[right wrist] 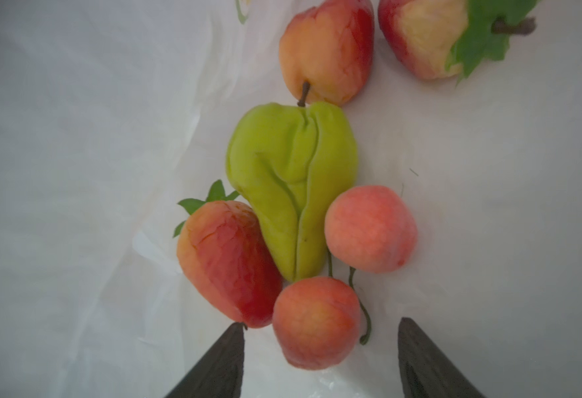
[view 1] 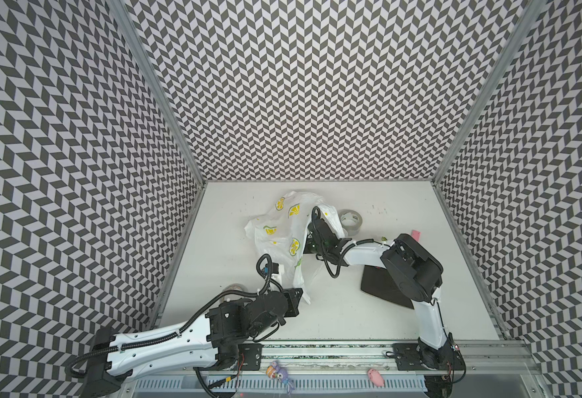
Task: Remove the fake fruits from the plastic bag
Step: 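Hold the bag open with the left gripper while the right gripper descends toward the fruits, then lift the small red peach out of the bag with the right gripper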
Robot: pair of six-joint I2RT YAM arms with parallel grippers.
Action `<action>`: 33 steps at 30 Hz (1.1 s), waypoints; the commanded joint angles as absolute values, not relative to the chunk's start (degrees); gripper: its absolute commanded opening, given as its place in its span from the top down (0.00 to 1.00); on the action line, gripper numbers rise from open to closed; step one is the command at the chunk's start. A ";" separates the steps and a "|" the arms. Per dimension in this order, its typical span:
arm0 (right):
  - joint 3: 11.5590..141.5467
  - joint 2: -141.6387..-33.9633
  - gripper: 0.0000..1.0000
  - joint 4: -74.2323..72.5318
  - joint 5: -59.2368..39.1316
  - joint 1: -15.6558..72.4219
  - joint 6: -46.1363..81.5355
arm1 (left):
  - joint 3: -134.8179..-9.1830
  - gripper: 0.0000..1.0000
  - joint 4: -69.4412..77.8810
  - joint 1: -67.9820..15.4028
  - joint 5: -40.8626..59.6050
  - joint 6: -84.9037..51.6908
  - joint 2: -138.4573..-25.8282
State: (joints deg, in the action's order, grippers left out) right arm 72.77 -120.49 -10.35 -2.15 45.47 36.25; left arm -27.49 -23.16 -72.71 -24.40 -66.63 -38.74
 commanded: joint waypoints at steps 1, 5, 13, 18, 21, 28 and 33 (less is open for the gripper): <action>76.05 -122.96 0.34 -9.79 0.05 46.22 36.36 | -27.47 1.00 -25.78 -72.60 -26.10 -68.03 -37.71; 78.47 -124.85 0.38 -9.50 -0.10 46.49 36.79 | -27.84 1.00 -26.52 -72.68 -26.19 -68.17 -37.21; 80.44 -126.51 0.49 -8.29 0.59 46.67 37.05 | -28.08 1.00 -26.94 -72.68 -26.54 -68.18 -36.58; 75.49 -121.28 0.58 -10.25 0.01 46.65 36.76 | -27.37 1.00 -25.54 -72.69 -28.17 -69.37 -36.26; 71.46 -116.79 0.60 -11.56 -1.20 46.65 36.54 | -25.77 1.00 -22.19 -72.67 -29.55 -70.30 -36.06; 59.22 -106.53 0.59 -14.80 -4.29 47.94 35.70 | -24.51 1.00 -16.35 -72.61 -31.45 -69.59 -37.61; 48.75 -96.59 0.59 -14.95 -5.03 49.72 35.05 | -24.94 1.00 -14.62 -72.60 -31.73 -68.57 -39.26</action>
State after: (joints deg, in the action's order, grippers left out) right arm 52.64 -101.47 -12.27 -3.90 48.69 35.81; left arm -24.80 -17.41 -72.71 -29.26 -69.10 -38.83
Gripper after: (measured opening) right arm 0.416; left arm 0.047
